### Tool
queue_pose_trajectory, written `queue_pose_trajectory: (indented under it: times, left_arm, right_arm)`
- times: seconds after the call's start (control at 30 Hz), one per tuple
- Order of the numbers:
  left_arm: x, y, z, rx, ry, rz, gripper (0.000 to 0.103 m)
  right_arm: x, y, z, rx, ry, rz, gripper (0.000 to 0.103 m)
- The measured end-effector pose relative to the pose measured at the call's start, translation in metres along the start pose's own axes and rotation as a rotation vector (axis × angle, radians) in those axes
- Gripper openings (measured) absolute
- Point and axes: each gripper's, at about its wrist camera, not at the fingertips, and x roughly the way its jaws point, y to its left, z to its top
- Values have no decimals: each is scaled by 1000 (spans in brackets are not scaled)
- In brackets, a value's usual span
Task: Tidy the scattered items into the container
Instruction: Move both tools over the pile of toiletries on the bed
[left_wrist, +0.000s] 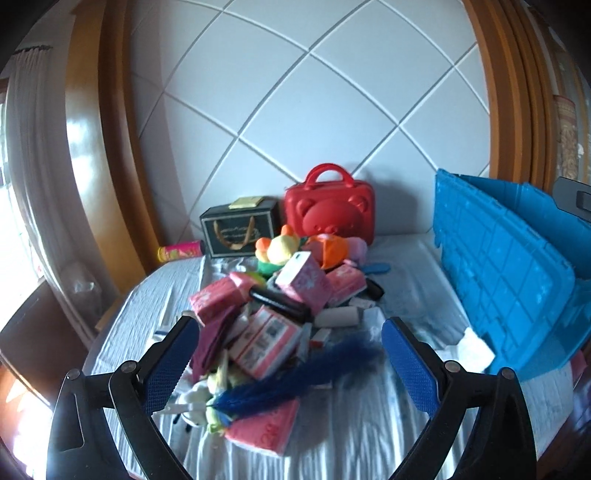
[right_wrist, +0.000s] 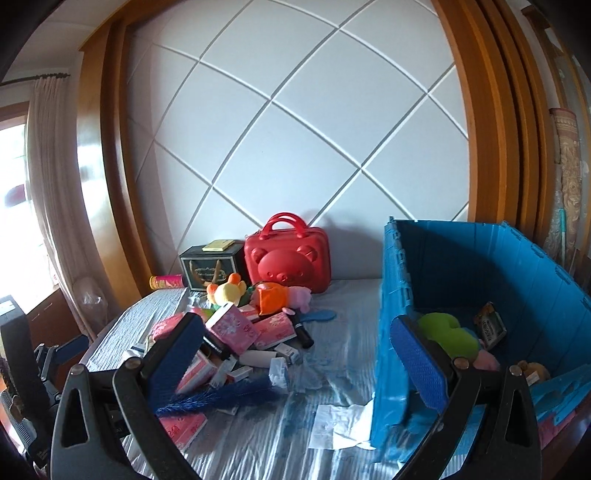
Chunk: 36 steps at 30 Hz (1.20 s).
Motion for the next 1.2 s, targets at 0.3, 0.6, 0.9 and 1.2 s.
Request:
queue_pose_trajectory:
  times: [0.3,0.6,0.9,1.2]
  left_arm:
    - [54,37,-41,-7,85,-9,100]
    - [106,44,-49,17,112,-23,100]
    - [174,39,-49,93,214,-86,100]
    - [235,50,-55,177,292,-153,100]
  right_arm:
    - [50,33,-21,-58,99,50,103]
    - [106,21,-21,-91,108,117,103]
    - [164,16,-31,-102,213,176,103]
    - [220,49,-34,-136,244,206,103]
